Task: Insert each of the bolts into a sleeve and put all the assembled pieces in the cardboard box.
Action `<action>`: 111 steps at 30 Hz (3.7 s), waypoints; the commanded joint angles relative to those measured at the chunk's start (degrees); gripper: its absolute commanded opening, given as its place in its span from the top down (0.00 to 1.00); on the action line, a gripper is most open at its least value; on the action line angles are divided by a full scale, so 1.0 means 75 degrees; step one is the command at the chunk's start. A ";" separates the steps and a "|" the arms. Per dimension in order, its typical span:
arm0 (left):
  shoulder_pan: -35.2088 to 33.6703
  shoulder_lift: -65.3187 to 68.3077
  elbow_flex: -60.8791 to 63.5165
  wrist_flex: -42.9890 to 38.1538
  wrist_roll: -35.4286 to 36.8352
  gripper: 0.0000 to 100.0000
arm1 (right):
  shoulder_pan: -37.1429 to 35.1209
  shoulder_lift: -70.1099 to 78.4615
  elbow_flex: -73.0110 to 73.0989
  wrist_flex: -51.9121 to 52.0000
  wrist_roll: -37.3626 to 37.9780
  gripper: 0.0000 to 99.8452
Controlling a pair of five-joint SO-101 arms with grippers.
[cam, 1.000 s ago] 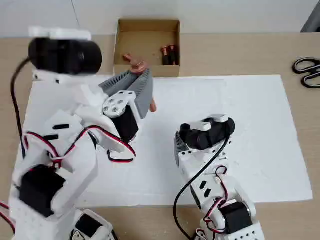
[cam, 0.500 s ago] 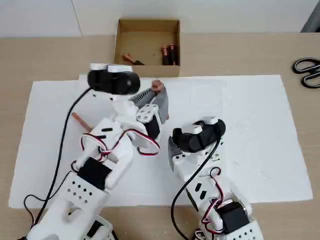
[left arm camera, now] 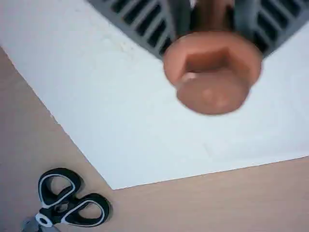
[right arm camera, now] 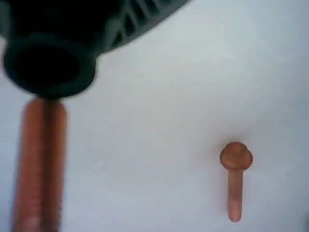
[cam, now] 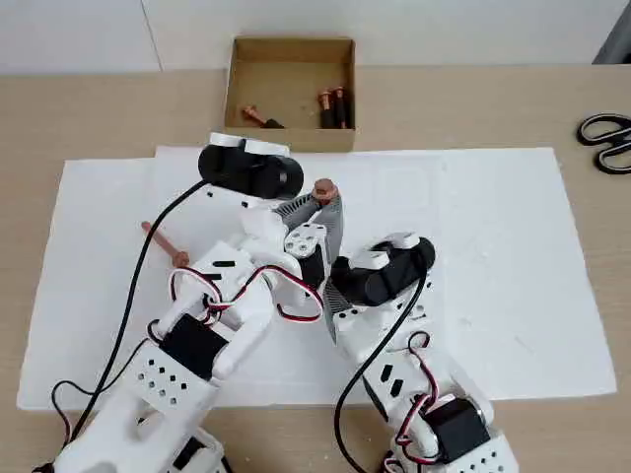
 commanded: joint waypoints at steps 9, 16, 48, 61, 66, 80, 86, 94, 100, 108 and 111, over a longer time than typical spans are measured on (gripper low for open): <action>0.0094 -0.0305 -0.1014 0.0774 0.0023 1.00 | -0.0053 -0.0111 -0.0047 -0.0193 -0.0023 1.00; 0.0094 -0.0305 -0.1026 0.0598 0.0023 1.00 | -0.0053 -0.0111 -0.0047 -0.0193 -0.0023 1.00; 0.0504 -0.0293 -0.1014 0.1383 0.0035 1.00 | -0.0053 -0.0111 -0.0035 -0.0193 -0.0023 1.00; 0.0516 -0.0246 -0.0979 0.2098 -0.0352 1.00 | -0.0053 -0.0111 -0.0035 -0.0193 -0.0023 1.00; 0.0527 -0.0234 -0.0932 0.2262 -0.0399 1.00 | -0.0053 -0.0123 -0.0035 -0.0193 -0.0023 1.00; 0.0527 0.0738 -0.0674 0.1489 -0.0586 1.00 | -0.0064 -0.0135 -0.0035 -0.0193 -0.0012 1.00; 0.0527 0.0891 -0.0674 0.1664 -0.0586 1.00 | -0.0064 -0.0147 -0.0035 -0.0193 -0.0012 1.00; 0.0481 0.0891 -0.0697 0.2227 -0.0586 1.00 | -0.0064 -0.0158 -0.0035 -0.0193 -0.0012 1.00; 0.0481 0.0891 -0.0709 0.2462 -0.0574 1.00 | -0.0064 -0.0158 -0.0035 -0.0193 -0.0012 1.00; 0.0457 0.0903 -0.0709 0.2473 -0.0281 1.00 | -0.0064 -0.0170 -0.0035 -0.0193 -0.0012 1.00; 0.0457 0.0891 -0.0709 0.2473 -0.0281 1.00 | -0.0064 -0.0170 -0.0035 -0.0193 -0.0012 1.00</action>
